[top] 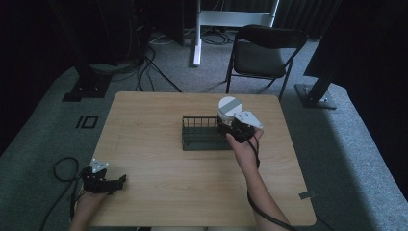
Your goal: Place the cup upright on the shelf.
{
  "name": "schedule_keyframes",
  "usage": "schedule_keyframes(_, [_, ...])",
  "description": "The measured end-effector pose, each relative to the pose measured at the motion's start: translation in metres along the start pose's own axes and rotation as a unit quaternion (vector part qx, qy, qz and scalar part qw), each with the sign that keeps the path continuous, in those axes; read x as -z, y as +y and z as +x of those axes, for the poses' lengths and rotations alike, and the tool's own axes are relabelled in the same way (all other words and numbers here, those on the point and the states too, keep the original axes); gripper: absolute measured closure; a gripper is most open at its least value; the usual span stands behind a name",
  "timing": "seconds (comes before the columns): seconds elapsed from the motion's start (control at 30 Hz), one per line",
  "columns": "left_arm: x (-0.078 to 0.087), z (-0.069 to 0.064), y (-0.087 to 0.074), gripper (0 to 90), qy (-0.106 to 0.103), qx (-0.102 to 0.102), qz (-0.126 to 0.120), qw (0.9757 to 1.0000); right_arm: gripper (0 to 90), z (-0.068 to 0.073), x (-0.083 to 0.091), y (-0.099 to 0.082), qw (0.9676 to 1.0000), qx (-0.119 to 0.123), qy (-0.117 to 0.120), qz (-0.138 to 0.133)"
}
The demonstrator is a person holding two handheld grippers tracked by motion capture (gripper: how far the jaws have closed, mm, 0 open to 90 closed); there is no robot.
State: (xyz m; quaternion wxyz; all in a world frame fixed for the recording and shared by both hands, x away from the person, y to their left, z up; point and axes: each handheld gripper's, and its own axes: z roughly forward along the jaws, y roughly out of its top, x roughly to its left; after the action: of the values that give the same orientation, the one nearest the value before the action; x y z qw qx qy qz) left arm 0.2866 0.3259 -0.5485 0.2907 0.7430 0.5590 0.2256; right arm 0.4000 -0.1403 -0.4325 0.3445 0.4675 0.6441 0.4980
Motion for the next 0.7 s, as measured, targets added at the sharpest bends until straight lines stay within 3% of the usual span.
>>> schedule_keyframes(0.13, [0.000, 0.000, 0.000, 0.1, 0.000, 0.000, 0.000, 1.0000, 18.3, 0.002, -0.005, -0.002, 0.9999, -0.005, -0.006, 0.008])
schedule_keyframes(0.17, [0.000, 0.000, 0.000, 0.1, 0.000, 0.000, 0.000, 1.0000, 18.3, 0.004, -0.012, -0.007, 0.9994, -0.010, -0.023, 0.022])
schedule_keyframes(0.33, [0.000, 0.000, 0.000, 0.1, 0.000, 0.000, 0.000, 1.0000, 18.3, 0.007, -0.020, -0.014, 0.9979, -0.027, -0.041, 0.043])
schedule_keyframes(0.7, [0.000, 0.000, 0.000, 0.1, 0.000, 0.000, 0.000, 1.0000, 18.3, 0.014, -0.033, -0.030, 0.9954, -0.018, -0.065, 0.068])
